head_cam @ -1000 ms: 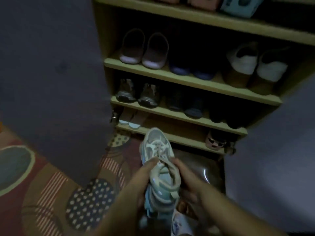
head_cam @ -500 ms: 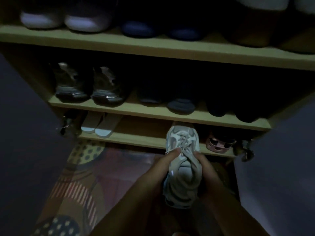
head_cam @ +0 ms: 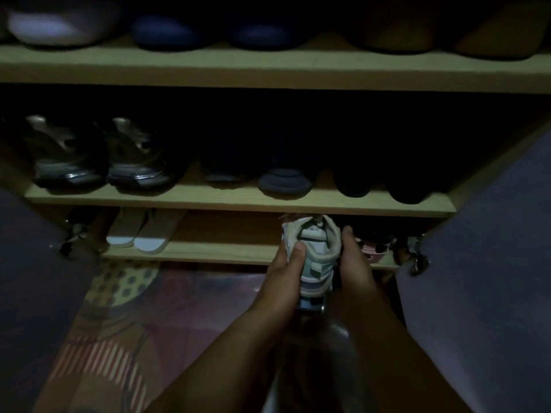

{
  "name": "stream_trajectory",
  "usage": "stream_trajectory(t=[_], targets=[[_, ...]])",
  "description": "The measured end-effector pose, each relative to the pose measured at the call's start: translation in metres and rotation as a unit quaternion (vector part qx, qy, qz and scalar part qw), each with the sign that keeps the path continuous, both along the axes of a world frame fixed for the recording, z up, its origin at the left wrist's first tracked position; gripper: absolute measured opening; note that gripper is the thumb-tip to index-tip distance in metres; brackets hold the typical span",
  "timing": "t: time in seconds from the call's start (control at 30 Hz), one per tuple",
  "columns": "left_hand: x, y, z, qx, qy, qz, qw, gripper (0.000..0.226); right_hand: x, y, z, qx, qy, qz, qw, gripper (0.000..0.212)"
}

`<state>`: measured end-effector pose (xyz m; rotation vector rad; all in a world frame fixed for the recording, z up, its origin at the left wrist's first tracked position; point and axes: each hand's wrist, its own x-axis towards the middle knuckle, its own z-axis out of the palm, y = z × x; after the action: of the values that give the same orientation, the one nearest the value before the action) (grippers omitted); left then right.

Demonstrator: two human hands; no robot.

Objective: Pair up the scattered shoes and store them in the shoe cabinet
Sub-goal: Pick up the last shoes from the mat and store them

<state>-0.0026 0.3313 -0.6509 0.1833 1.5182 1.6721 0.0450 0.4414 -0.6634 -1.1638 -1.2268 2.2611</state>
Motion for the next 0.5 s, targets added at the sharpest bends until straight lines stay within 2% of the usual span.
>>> stream_trajectory(t=[0.07,0.1,0.17,0.23,0.27,0.3,0.37,0.43,0.5], targets=[[-0.005,0.008,-0.001,-0.023,0.011,-0.005,1.000,0.039,0.023,-0.011,-0.017,0.147,-0.006,0.020,0.989,0.034],[-0.007,0.013,-0.004,-0.040,0.016,-0.008,0.999,0.041,0.033,-0.016,-0.020,0.261,-0.024,0.020,0.965,0.027],[-0.012,0.017,-0.007,-0.091,0.047,-0.009,0.995,0.056,0.037,-0.031,-0.030,0.378,-0.011,0.019,0.926,0.036],[-0.016,0.025,-0.003,-0.145,0.090,-0.007,0.985,0.068,0.030,-0.040,-0.026,0.447,-0.037,0.010,0.894,0.040],[-0.020,0.029,0.001,-0.159,0.103,-0.017,0.982,0.069,0.027,-0.041,-0.022,0.482,-0.080,0.010,0.872,0.045],[-0.026,0.032,0.005,-0.171,0.114,-0.031,0.978,0.069,0.023,-0.041,-0.020,0.518,-0.123,0.030,0.846,0.055],[-0.036,0.038,0.013,-0.182,0.107,-0.063,0.975,0.065,0.017,-0.040,-0.013,0.533,-0.181,0.074,0.823,0.079],[-0.043,0.039,0.016,-0.176,0.112,-0.089,0.974,0.058,0.012,-0.046,-0.008,0.560,-0.219,0.027,0.798,0.087],[-0.043,0.043,0.012,-0.192,0.118,-0.076,0.971,0.052,0.009,-0.055,-0.001,0.584,-0.235,-0.050,0.775,0.079]])
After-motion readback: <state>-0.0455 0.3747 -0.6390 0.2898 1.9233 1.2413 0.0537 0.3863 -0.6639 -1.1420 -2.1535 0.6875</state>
